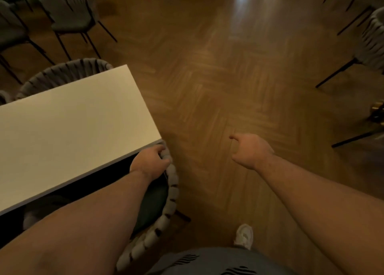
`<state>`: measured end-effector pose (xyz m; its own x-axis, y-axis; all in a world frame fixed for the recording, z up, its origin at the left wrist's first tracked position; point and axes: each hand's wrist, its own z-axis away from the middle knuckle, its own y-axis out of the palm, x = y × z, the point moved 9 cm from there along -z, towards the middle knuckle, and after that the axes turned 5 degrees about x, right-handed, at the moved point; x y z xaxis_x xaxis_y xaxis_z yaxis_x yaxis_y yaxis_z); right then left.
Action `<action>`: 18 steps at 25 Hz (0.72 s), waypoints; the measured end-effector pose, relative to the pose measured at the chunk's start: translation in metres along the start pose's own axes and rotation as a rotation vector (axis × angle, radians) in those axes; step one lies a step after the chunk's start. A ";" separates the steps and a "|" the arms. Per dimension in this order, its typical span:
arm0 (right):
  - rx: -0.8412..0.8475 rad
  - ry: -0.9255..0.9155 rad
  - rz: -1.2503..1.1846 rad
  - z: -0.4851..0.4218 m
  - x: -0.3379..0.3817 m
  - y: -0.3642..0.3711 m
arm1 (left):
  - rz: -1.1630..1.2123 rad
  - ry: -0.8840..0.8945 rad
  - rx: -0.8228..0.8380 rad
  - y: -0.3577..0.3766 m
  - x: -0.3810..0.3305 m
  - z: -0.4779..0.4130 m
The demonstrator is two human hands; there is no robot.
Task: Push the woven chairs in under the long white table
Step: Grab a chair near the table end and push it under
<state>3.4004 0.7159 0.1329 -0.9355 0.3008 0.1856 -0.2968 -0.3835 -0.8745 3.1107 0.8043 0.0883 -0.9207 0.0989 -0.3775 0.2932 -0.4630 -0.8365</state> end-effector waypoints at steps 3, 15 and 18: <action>0.007 -0.029 0.027 -0.028 -0.044 -0.045 | 0.116 -0.071 -0.052 -0.003 -0.048 -0.024; 0.017 -0.264 0.177 -0.224 -0.008 -0.150 | 0.171 -0.242 -0.160 -0.077 -0.061 -0.168; 0.016 -0.305 0.202 -0.302 0.026 -0.185 | 0.211 -0.262 -0.167 -0.116 -0.043 -0.236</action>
<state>3.4890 1.0585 0.1637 -0.9891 -0.0555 0.1367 -0.1007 -0.4232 -0.9004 3.1774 1.0616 0.1082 -0.8636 -0.2225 -0.4524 0.5020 -0.2969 -0.8123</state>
